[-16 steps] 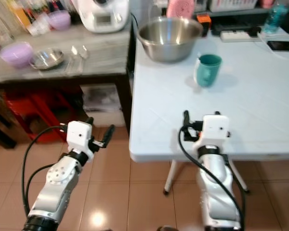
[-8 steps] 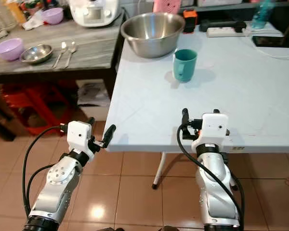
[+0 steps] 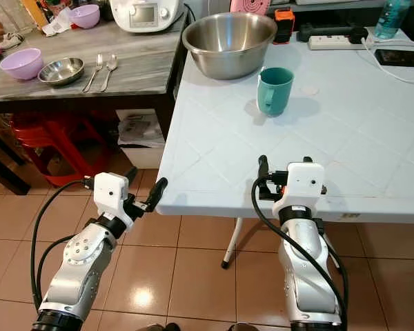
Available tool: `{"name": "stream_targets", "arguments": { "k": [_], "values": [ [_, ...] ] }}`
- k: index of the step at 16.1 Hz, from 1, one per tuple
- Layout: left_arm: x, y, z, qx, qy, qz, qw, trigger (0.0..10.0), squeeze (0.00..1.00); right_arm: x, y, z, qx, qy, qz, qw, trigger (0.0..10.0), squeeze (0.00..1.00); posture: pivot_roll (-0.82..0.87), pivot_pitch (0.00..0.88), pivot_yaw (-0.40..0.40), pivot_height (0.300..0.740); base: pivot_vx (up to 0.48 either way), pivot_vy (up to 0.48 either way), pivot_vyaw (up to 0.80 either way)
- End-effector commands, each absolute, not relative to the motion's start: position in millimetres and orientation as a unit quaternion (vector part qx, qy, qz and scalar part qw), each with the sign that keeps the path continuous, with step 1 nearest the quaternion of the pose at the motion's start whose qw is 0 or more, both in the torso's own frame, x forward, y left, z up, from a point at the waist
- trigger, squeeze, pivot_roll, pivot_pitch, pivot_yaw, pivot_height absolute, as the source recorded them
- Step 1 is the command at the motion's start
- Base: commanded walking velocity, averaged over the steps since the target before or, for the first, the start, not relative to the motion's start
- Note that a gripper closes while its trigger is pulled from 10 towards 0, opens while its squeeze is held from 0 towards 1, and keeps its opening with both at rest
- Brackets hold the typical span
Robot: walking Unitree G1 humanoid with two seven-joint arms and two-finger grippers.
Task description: Setting the table
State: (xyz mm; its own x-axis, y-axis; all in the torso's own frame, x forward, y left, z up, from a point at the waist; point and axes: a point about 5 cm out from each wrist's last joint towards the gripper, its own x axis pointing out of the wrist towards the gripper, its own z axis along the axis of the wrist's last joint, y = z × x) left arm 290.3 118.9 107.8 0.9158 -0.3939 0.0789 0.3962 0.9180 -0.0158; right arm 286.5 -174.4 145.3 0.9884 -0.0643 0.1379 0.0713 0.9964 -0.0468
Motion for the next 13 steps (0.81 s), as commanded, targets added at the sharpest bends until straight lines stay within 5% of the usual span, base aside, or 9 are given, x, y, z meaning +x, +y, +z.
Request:
{"name": "stream_targets", "arguments": {
  "k": [1,13],
  "values": [
    [288.2,122.5,107.6,-0.014,-0.033,-0.203,0.978,10.0,0.00,286.1,-171.1,147.0,-0.025,-0.075,-0.030,0.996,10.0,0.00,-0.12,0.131,0.117,0.740,0.247,0.000,0.00],
    [286.0,119.1,105.4,-0.020,-0.027,-0.215,0.976,10.0,0.00,286.9,-173.2,148.8,-0.023,-0.078,-0.038,0.996,10.0,0.00,-0.13,0.134,0.116,0.740,0.274,0.000,0.00]
  ]
}}
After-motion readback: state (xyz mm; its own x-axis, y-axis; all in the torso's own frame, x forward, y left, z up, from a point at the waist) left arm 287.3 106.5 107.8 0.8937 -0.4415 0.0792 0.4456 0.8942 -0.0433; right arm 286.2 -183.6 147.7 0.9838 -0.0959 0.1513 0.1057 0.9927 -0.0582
